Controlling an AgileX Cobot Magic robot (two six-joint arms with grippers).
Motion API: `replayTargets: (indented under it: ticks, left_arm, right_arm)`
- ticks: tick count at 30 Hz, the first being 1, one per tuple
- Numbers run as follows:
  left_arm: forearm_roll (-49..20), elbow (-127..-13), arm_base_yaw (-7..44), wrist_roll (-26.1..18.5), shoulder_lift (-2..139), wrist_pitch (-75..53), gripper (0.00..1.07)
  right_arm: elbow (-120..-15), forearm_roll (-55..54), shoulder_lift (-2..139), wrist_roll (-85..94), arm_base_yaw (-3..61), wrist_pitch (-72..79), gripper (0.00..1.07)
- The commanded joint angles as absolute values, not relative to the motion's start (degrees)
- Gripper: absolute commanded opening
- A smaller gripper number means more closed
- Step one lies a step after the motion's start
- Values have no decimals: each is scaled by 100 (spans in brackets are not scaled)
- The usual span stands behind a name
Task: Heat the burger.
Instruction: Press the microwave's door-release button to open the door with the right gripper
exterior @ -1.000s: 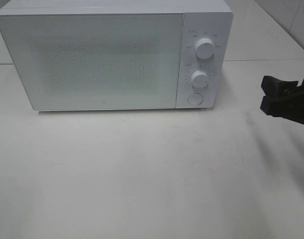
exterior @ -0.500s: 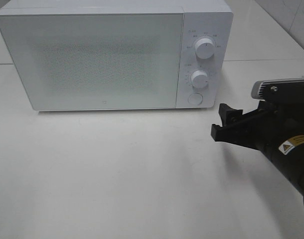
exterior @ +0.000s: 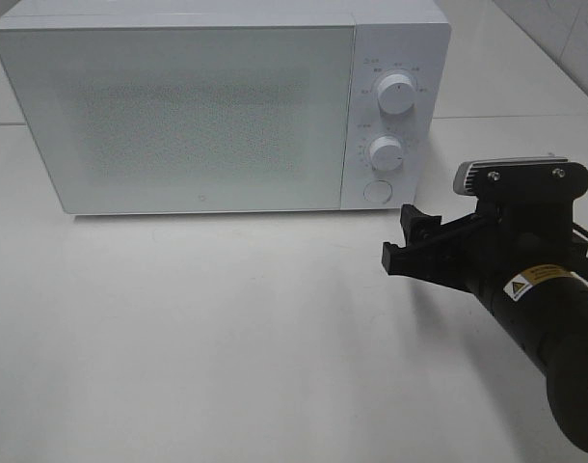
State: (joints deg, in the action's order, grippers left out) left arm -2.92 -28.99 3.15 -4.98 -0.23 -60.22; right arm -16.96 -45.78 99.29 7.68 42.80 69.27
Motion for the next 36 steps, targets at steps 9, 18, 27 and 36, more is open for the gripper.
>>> replayTargets:
  ticks: [9,18,27,36]
  left_arm:
    - [-292,-2882,309,-476,-143,-5953,100]
    - [-292,-2882,309,-476,-143,-5953,100]
    - [-292,-2882,309,-476,-143,-5953,100]
    - [-292,-2882,309,-476,-143,-5953,100]
  right_arm:
    - [-1736,-4589,9935,-2888,4291,7414,59]
    - [-1736,-4584,9935,-6944,4291,7391,30]
    - [-1736,-4641,9935,-7638,4291,7024,1]
    - [-2068,-4956,10004,-7477,4269,6291,0]
